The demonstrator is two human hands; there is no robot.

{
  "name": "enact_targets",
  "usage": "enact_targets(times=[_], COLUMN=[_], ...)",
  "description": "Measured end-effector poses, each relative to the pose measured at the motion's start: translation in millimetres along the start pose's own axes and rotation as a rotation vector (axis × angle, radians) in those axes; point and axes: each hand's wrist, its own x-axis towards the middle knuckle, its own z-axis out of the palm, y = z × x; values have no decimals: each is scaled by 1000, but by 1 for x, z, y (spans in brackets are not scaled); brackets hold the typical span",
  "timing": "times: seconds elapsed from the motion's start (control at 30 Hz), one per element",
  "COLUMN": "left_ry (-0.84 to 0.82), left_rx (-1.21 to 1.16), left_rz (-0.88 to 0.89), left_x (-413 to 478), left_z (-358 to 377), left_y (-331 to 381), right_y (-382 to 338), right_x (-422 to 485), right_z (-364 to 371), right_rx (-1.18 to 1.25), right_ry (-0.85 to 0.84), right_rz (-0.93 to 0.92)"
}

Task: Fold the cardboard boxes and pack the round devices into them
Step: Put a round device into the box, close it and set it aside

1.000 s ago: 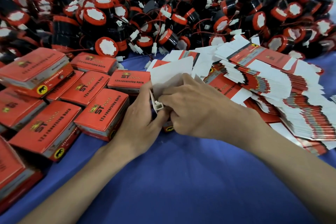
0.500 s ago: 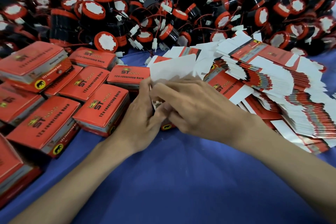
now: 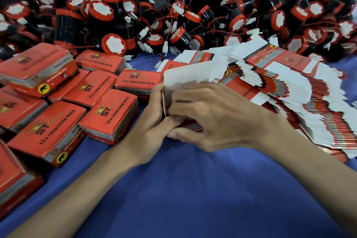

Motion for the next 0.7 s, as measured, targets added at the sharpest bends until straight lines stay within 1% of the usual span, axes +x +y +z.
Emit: enact_targets(times=[0.13, 0.23, 0.37, 0.5, 0.53, 0.6, 0.7], left_ry=[-17, -22, -16, 16, 17, 5, -40], left_rx=[-64, -87, -65, -26, -27, -46, 2], left_rz=[-23, -61, -56, -36, -39, -57, -79], left_x=[-2, -1, -1, -1, -2, -1, -2], left_z=[-2, -5, -4, -2, -2, -2, -1], left_y=[-2, -6, -5, -2, -1, -1, 0], right_y=[4, 6, 5, -4, -6, -5, 4], right_x=[2, 3, 3, 5, 5, 6, 3], right_z=[1, 4, 6, 11, 11, 9, -1], right_rx=[52, 76, 101, 47, 45, 56, 83], right_ry=[18, 67, 123, 222, 216, 148, -51], right_rz=[-37, -53, 8, 83, 87, 61, 20])
